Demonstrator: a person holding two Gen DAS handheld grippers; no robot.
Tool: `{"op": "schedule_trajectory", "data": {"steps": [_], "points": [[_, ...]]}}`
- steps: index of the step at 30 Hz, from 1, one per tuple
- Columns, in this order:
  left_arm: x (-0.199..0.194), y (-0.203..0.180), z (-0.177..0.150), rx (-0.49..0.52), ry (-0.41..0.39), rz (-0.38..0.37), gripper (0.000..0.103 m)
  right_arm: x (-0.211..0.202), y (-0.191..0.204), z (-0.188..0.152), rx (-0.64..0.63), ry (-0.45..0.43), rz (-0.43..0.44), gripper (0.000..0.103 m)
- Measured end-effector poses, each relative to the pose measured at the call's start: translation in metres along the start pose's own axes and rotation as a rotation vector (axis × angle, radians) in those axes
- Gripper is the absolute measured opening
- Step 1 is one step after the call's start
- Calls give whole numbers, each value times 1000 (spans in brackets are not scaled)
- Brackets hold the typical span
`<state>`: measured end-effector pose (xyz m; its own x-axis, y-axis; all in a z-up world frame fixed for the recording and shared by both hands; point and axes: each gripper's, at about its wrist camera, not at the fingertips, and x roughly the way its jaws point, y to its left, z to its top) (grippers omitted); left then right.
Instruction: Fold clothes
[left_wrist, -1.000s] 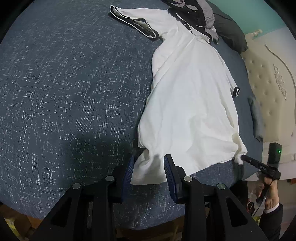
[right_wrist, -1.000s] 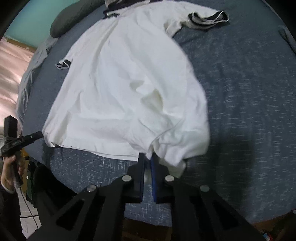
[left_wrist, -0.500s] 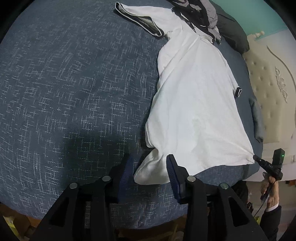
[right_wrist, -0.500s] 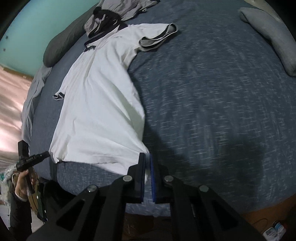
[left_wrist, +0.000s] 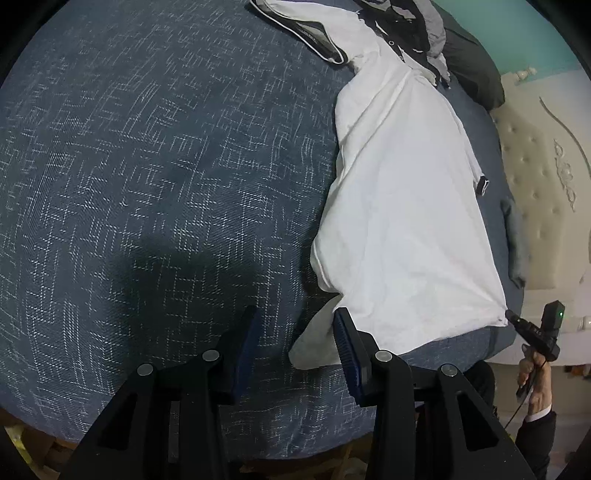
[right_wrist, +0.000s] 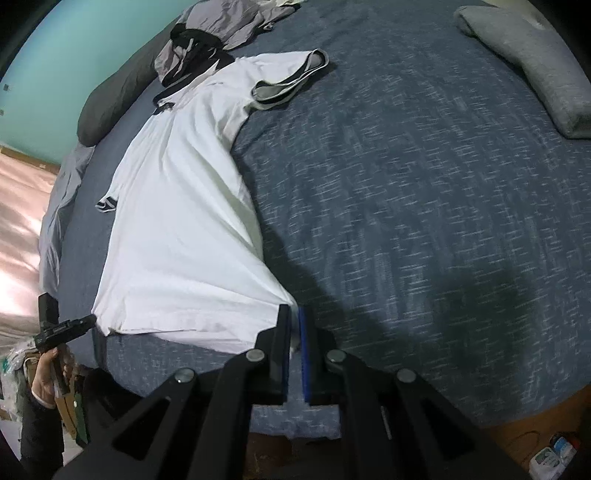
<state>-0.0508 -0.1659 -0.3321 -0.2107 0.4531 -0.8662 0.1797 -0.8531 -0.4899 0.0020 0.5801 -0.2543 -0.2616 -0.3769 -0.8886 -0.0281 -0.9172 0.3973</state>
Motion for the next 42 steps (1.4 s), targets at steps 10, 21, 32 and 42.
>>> {"op": "schedule_trajectory", "data": {"steps": [10,21,32,42], "points": [[6,-18,-3,41,16,-21,44,-3,-31,3,53,-10,-57,4],[4,-32,-7,90,11,-47,44,-3,-37,1,56,-5,-55,4],[8,-45,-14,171,28,-14,44,3,-33,3,50,1,-50,4],[24,-57,-20,232,63,64,16,2,-28,2,39,0,-34,4]]}}
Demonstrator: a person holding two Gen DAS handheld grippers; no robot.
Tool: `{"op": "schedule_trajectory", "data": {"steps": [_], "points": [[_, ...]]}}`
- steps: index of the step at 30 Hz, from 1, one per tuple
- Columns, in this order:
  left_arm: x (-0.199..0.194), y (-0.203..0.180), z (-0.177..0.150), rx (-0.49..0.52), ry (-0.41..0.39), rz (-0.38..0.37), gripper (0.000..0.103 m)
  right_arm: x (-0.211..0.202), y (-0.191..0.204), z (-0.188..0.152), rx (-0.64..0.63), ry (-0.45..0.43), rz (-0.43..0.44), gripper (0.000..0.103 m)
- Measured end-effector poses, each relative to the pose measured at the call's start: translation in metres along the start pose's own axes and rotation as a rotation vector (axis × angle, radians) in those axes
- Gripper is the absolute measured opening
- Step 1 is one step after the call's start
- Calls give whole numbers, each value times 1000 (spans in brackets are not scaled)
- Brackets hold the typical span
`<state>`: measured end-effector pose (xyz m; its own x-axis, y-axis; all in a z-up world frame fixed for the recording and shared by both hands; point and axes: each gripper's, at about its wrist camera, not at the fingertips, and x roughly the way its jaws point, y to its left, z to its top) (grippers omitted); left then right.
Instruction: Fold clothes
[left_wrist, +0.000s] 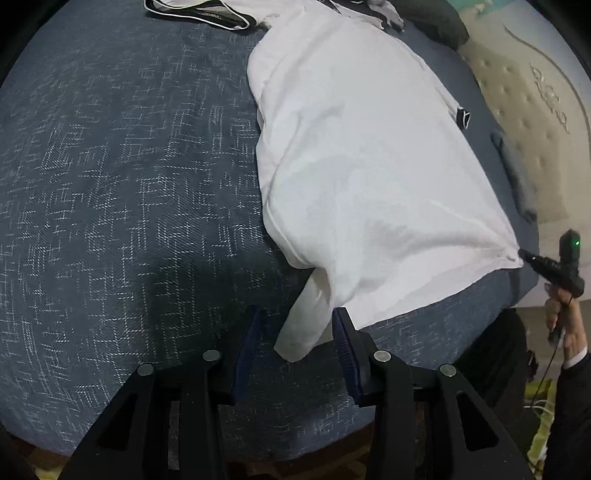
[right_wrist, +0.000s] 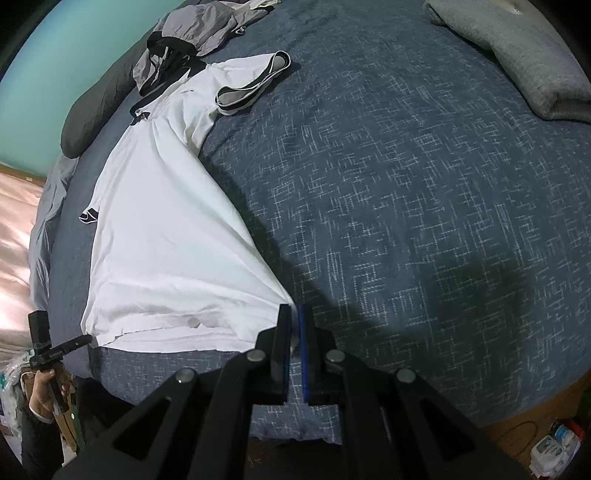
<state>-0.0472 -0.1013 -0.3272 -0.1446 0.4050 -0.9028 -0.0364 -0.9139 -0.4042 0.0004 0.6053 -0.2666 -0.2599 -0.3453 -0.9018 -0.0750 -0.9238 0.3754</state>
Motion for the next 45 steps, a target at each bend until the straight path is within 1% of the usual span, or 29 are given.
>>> {"op": "schedule_trajectory", "data": {"steps": [1,2,4,8,12,15,19,22,27,30,35,39,43,45], "points": [[4,-5,-1,3,0,-6,7,0,0,0,0,0,2,4],[4,-8,-2,7,1,-18,4,0,1,0,-1,0,4,4],[-1,-15,-6,24,-3,-27,4,-1,3,0,-6,-2,9,4],[-26,-18,-7,51,-37,-48,4,-7,8,2,-22,-13,19,4],[-54,-22,-14,62,-75,-71,4,-14,15,3,-42,-20,30,4],[-69,-21,-26,68,-85,-75,3,-19,23,-1,-72,-15,38,4],[-76,-15,-47,66,-80,-57,3,-20,31,-10,-109,5,46,4],[-71,-3,-45,41,-77,-41,3,-16,34,-20,-132,29,46,4],[-59,17,-34,5,-55,-21,3,7,28,-39,-137,96,26,4],[-54,20,-36,1,-42,-18,4,14,24,-42,-124,107,25,4],[-46,23,-38,-5,-23,-6,4,13,23,-44,-130,108,14,4],[-41,32,-38,-29,-10,-7,4,12,18,-42,-114,97,29,4],[-37,36,-38,-47,8,-19,4,17,16,-44,-111,109,34,4],[-38,36,-36,-49,6,-17,5,19,17,-45,-104,115,58,4]]}}
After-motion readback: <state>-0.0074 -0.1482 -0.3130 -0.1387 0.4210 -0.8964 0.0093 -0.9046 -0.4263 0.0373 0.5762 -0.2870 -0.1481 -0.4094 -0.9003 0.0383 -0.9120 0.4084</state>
